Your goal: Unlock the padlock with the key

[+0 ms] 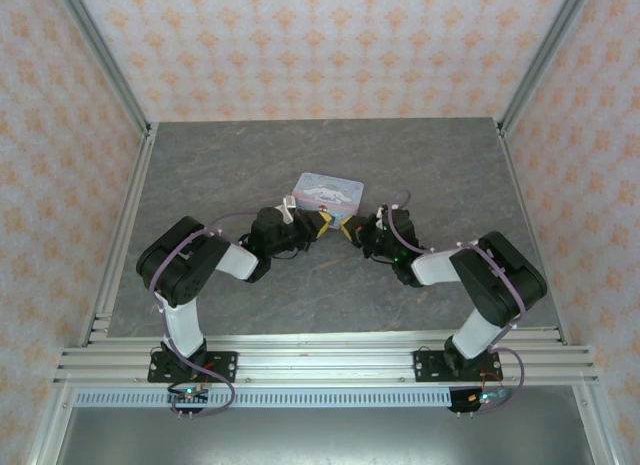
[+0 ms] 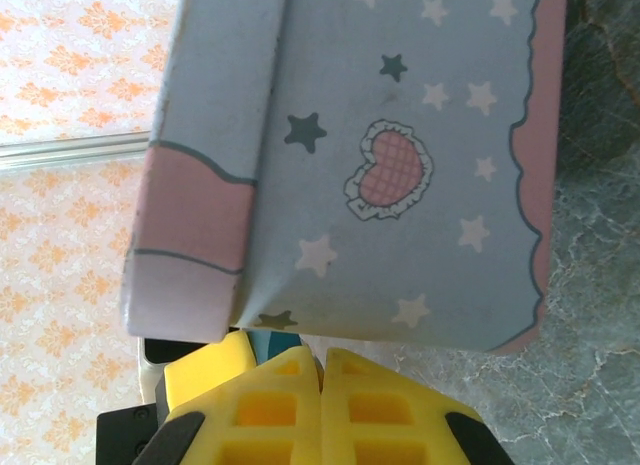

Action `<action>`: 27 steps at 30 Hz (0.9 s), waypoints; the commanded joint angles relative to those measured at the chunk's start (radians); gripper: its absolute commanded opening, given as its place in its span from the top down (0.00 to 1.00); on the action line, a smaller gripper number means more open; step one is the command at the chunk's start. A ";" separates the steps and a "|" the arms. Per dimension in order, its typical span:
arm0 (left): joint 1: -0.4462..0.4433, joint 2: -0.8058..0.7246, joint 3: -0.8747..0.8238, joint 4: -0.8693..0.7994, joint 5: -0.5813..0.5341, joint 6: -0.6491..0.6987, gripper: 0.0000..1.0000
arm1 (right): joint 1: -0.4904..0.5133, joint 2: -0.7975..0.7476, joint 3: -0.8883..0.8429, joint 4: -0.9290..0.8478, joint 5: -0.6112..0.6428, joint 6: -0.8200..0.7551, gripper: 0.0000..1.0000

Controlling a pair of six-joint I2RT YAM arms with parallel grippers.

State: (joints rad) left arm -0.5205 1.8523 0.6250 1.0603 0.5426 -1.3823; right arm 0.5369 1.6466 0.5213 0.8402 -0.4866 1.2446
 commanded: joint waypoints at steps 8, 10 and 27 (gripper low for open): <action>0.002 -0.036 0.002 0.017 0.023 0.029 1.00 | 0.012 0.020 0.033 0.025 -0.008 -0.027 1.00; -0.001 -0.037 0.005 0.015 0.024 0.028 1.00 | 0.015 0.031 0.043 0.042 -0.026 -0.037 1.00; -0.071 -0.003 0.017 0.044 -0.016 0.001 1.00 | 0.055 0.090 0.072 0.143 -0.021 0.029 1.00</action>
State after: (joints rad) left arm -0.5426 1.8523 0.6250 1.0416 0.4812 -1.3842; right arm 0.5613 1.7222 0.5426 0.9203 -0.4721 1.2793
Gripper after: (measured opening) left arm 0.073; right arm 0.045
